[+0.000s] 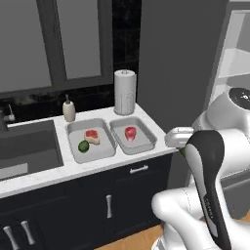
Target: Place one avocado and one steak in each tupperware on the nearby counter, to pack two identical lunches.
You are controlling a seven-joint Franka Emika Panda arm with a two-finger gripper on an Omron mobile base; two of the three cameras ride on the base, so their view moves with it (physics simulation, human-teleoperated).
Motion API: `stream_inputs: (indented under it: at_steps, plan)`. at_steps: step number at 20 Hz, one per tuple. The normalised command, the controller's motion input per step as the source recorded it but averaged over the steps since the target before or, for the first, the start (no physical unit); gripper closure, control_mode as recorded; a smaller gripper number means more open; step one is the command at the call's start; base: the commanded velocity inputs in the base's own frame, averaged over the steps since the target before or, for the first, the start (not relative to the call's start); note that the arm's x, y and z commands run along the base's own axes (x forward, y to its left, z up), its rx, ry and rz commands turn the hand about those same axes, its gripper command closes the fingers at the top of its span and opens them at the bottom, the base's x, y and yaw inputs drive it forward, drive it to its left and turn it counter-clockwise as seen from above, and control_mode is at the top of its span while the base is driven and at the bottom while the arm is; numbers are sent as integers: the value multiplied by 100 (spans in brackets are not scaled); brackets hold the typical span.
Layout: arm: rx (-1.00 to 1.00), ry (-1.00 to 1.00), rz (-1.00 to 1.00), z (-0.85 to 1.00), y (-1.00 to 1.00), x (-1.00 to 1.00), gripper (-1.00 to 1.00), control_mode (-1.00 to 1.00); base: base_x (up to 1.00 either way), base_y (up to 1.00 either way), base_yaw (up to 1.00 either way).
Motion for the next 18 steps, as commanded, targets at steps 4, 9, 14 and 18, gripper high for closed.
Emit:
stream_inputs:
  at_steps: [4, 9, 14, 18]
  plan:
    - [0, 0, 0, 0, 0, 0, 100, 100, 100, 21, -8]
    - [0, 0, 0, 0, 0, 0, 100, 100, 100, 0, 0]
    - [-3, 17, 0, -69, 17, 65, 100, -100, 20, 1, 0]
    - [-1, 22, 1, -100, 0, 56, 100, -100, 0, 0, 0]
